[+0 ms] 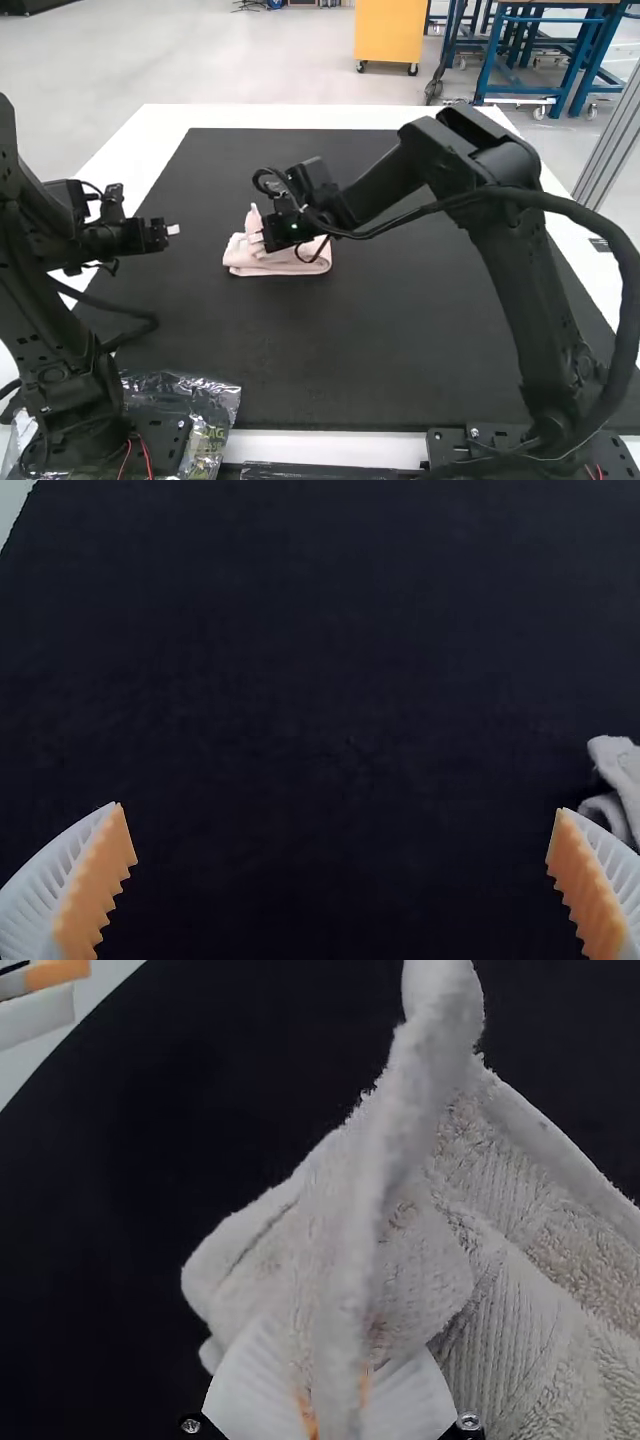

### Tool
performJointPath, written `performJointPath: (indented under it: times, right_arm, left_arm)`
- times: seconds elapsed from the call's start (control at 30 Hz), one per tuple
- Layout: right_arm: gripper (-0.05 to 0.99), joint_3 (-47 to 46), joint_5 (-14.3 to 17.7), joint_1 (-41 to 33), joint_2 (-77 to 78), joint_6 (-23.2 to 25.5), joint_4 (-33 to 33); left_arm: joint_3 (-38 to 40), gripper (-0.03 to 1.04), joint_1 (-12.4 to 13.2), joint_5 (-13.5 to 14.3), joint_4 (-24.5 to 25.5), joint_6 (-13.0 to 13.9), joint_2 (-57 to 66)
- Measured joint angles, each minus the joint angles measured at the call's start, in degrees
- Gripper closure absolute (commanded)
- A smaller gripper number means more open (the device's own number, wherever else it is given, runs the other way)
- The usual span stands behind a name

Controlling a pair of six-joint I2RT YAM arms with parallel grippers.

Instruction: Fold the towel.

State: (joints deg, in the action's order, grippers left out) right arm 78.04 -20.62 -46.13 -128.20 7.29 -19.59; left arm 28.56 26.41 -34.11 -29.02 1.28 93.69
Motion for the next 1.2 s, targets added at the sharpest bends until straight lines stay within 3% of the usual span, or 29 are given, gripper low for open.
performJointPath:
  times: [0.1,0.17,0.43,0.47,0.5,0.57,0.6,0.77,1.2]
  right_arm:
    - [0.44,1.3,-0.2,-0.4,-0.8,1.6,0.2]
    - [0.35,2.1,-0.7,-0.8,-0.9,2.7,0.2]
    - [0.29,4.8,-3.7,-2.2,-0.9,7.0,0.1]
    - [0.30,4.8,-3.9,-2.2,-0.9,7.2,0.2]
    - [0.39,4.8,-4.1,-2.2,-0.9,7.4,0.3]
    - [0.81,4.7,-4.5,-2.2,-0.7,7.6,0.2]
    - [0.96,4.3,-4.8,-2.2,-0.2,7.7,0.0]
    - [0.96,-0.8,-6.2,-1.7,4.9,8.0,-5.8]
    - [0.96,-8.8,-7.7,1.8,8.7,7.8,-12.6]
  left_arm:
    - [0.0,0.04,0.6,0.0,0.0,0.4,0.0]
    - [0.0,0.04,0.7,0.0,0.0,0.5,0.0]
    - [-0.4,0.04,2.5,-0.9,-0.1,0.6,0.0]
    - [-0.6,0.04,2.9,-0.9,-0.1,0.6,0.0]
    - [-0.8,0.04,3.3,-1.1,-0.1,0.6,0.0]
    - [-1.1,0.04,4.1,-1.3,-0.2,0.6,0.0]
    - [-1.2,0.04,4.4,-1.3,-0.2,0.6,0.0]
    - [-2.0,0.04,4.7,-1.7,-0.2,0.7,0.0]
    - [-2.8,0.04,4.7,-1.9,-0.7,0.7,0.0]
